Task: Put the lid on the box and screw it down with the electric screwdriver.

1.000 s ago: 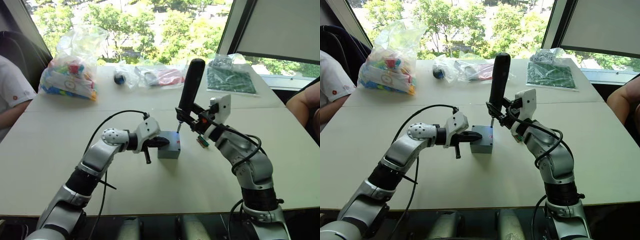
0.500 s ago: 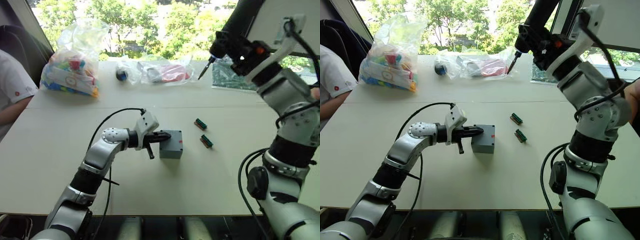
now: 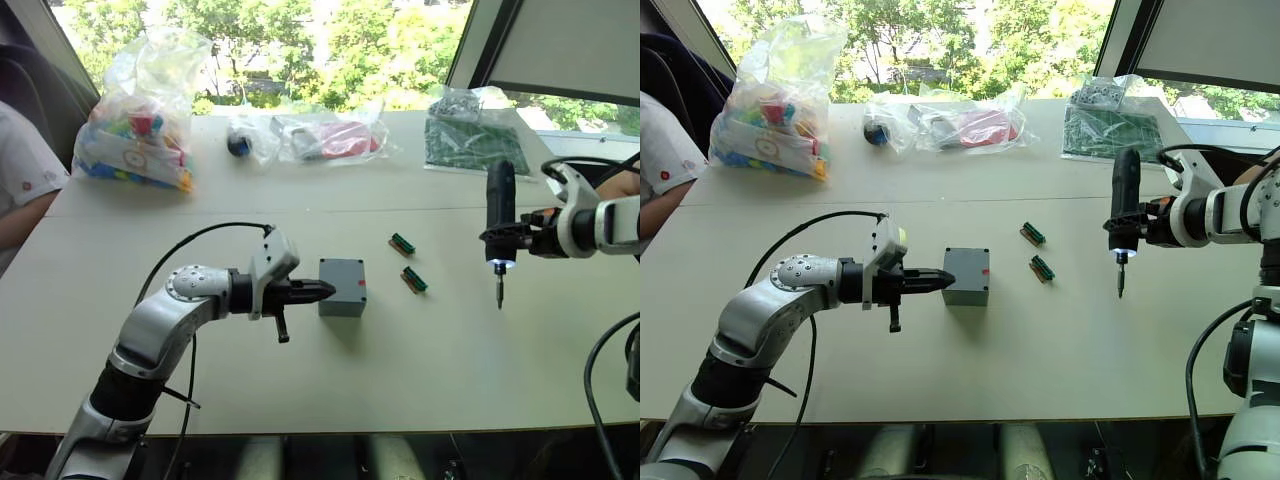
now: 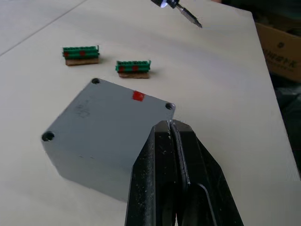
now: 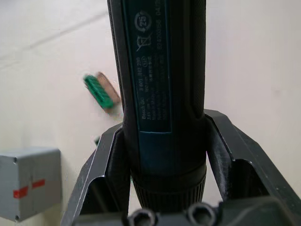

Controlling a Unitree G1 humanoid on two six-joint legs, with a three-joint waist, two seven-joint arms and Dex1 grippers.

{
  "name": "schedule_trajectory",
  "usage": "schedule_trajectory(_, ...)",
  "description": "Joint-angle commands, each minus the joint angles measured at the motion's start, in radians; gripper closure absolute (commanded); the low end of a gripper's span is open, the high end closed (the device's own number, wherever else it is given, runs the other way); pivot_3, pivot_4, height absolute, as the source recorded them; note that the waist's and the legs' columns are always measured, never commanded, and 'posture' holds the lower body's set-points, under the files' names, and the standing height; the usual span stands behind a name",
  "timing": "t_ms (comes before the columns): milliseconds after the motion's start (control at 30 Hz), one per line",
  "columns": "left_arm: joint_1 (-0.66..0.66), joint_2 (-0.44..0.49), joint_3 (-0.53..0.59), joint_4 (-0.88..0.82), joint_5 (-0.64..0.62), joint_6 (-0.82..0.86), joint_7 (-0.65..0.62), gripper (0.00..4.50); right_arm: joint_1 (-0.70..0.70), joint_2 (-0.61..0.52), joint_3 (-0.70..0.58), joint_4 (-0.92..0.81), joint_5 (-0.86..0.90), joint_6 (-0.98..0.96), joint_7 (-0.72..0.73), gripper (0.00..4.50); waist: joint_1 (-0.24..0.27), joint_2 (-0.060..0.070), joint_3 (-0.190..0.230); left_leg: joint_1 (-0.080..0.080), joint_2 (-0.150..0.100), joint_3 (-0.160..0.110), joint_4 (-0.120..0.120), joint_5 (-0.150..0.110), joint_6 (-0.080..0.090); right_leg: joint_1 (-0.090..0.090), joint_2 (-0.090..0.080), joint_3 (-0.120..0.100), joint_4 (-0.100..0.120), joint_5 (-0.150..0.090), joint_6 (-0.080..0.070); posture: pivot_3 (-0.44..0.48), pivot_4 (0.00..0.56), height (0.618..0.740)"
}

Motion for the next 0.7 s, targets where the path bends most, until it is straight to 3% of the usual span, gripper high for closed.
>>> schedule_trajectory(33,-0.009,0.019,-0.029,-0.085,-0.023,0.006,-0.012,4.50,-0.012,-0.031,0.086,0.025,-0.045,-0.029,0.109,2.66,0.000,0.000,0.000,0.000,0.000,0.000,0.001,0.000,0.000,0.000,0.000,0.000,0.000,0.000,0.000,0.000,0.150,0.740)
schedule_trajectory(300,-0.022,-0.009,-0.050,-0.094,-0.060,0.036,0.015,4.50,-0.042,0.027,0.171,0.131,-0.133,-0.065,0.203,2.66,0.001,0.000,0.000,0.000,0.000,0.000,0.002,0.000,0.000,0.000,0.001,0.000,0.001,0.002,0.003,0.000,0.150,0.740)
schedule_trajectory(600,-0.031,-0.033,0.030,-0.090,-0.173,0.107,0.066,4.50,-0.063,0.078,0.195,0.195,-0.219,-0.118,0.252,2.66,0.000,-0.001,0.000,0.000,0.000,-0.001,0.002,0.000,0.000,0.000,0.001,0.000,0.001,0.003,0.004,0.000,0.150,0.740)
schedule_trajectory(700,-0.039,-0.031,0.077,-0.055,-0.208,0.125,0.080,4.50,-0.058,0.078,0.204,0.186,-0.242,-0.135,0.275,1.33,0.000,-0.001,0.000,0.001,0.000,0.000,0.004,0.000,0.000,0.002,0.001,0.000,0.001,0.004,0.004,0.000,0.150,0.740)
